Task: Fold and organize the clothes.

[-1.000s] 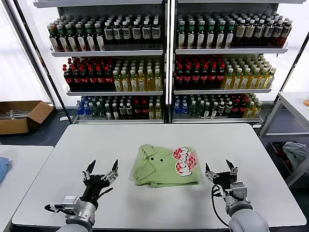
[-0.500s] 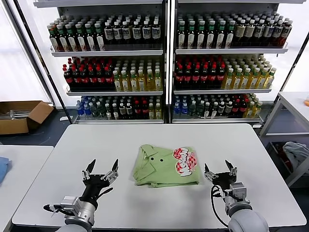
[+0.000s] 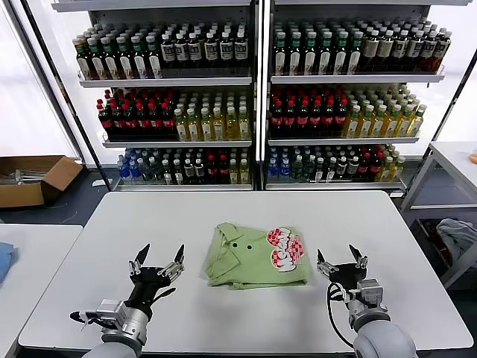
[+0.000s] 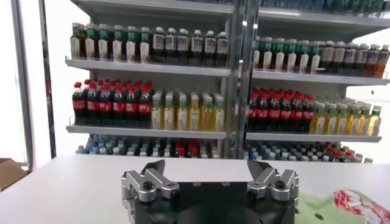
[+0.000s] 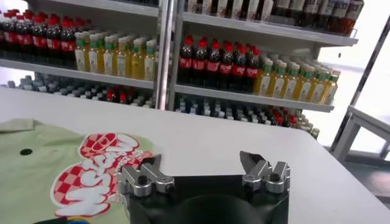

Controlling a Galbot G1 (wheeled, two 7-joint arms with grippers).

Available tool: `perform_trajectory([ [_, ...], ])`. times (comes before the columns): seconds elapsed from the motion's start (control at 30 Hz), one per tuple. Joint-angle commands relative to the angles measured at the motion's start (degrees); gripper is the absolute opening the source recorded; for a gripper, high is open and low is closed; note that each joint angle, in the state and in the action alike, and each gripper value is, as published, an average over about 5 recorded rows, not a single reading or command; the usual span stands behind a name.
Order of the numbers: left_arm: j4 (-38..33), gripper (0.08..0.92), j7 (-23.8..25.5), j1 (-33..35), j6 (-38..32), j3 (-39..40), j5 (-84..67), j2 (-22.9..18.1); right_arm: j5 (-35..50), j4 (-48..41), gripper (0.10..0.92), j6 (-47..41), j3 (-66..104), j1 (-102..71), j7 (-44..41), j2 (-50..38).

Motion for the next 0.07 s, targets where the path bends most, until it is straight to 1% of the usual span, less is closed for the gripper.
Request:
perform_trajectory([
  [0.03,0.8,0.823,0.6,-0.3,0.0,-0.9,-0.3,-0.3,0.9,0.2,0.823,0.1,0.7,0.5,0.0,0.1],
  [0.07,0.8,0.823,0.6,-0.3,-0.1,-0.9,-0.3,-0.3,0.9,0.2,0.823,0.1,0.8,0.5,0.0,0.1],
])
